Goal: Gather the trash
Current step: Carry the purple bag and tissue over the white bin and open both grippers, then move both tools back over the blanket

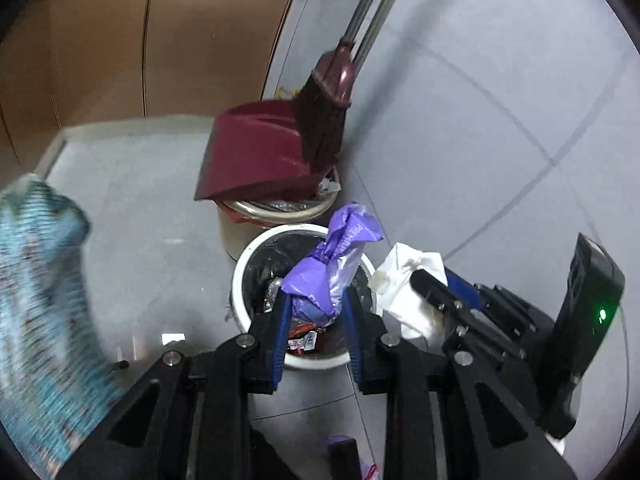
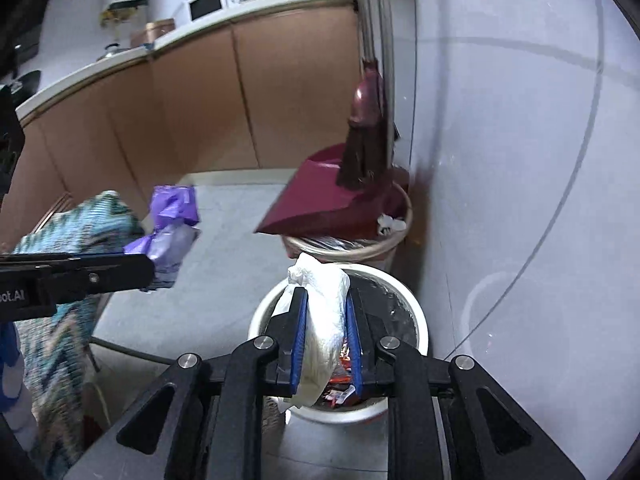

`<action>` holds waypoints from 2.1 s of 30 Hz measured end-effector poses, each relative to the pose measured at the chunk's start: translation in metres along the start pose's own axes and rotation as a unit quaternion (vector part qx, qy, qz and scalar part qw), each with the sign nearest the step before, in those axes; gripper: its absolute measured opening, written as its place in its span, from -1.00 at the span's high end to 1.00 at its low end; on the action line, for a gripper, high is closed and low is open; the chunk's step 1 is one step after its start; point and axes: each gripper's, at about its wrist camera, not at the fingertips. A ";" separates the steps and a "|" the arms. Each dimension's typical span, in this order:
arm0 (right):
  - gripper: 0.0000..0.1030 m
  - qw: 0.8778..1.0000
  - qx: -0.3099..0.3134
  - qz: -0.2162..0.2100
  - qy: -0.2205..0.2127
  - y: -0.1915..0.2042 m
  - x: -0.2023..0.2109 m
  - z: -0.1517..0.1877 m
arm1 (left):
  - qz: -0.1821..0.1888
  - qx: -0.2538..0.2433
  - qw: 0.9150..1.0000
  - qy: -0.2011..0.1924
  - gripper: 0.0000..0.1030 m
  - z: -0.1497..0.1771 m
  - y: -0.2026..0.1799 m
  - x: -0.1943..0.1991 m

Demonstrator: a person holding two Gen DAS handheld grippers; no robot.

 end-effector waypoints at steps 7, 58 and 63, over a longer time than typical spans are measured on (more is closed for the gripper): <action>0.40 0.999 0.002 0.020 0.032 -0.009 -0.050 0.004 | 0.021 0.039 0.999 0.028 0.18 -0.010 0.008 -0.056; -0.22 0.969 0.126 -0.097 -0.188 0.196 0.317 -0.003 | -0.101 0.003 0.960 -0.262 -0.02 0.167 0.087 0.377; -0.24 0.965 0.144 -0.125 -0.181 0.222 0.310 -0.002 | -0.133 0.028 0.957 -0.257 -0.02 0.192 0.141 0.391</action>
Point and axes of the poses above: each gripper's, at about its wrist camera, not at the fingertips, and x roughly against the way its jaws point, y to its left, z to its underside, and after that the axes turned 4 degrees about x, right-handed
